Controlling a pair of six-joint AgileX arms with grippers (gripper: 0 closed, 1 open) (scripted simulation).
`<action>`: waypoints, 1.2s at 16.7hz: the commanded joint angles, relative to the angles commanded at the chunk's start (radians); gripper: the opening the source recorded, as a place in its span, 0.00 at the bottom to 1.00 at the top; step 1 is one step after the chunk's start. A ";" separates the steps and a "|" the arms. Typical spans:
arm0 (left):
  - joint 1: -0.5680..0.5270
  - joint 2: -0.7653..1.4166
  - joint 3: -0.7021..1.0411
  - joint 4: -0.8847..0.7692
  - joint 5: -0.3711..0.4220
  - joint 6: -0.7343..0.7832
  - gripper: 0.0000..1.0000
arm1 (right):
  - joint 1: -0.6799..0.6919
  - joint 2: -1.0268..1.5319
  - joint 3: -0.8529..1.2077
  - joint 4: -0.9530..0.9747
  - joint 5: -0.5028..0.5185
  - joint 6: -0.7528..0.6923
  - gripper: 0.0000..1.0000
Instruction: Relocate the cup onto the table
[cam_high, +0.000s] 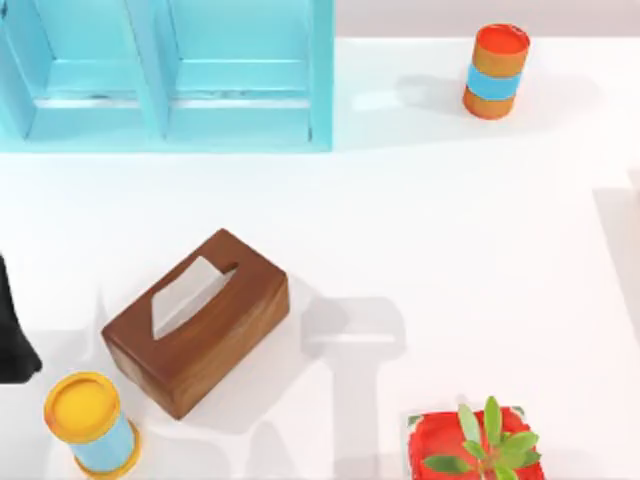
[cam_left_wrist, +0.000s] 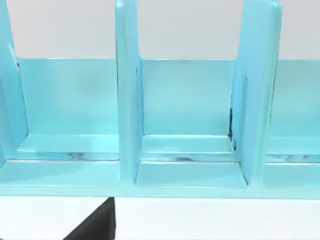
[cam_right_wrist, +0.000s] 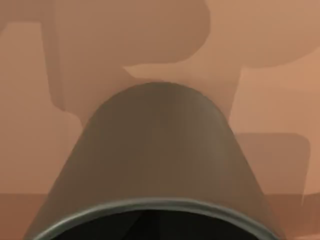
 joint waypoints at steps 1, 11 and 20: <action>0.000 0.000 0.000 0.000 0.000 0.000 1.00 | 0.000 0.000 0.000 0.000 0.000 0.000 0.47; 0.000 0.000 0.000 0.000 0.000 0.000 1.00 | 0.000 0.000 0.000 0.000 0.000 0.000 0.00; 0.000 0.000 0.000 0.000 0.000 0.000 1.00 | 0.061 -0.048 0.027 -0.072 -0.001 0.064 0.00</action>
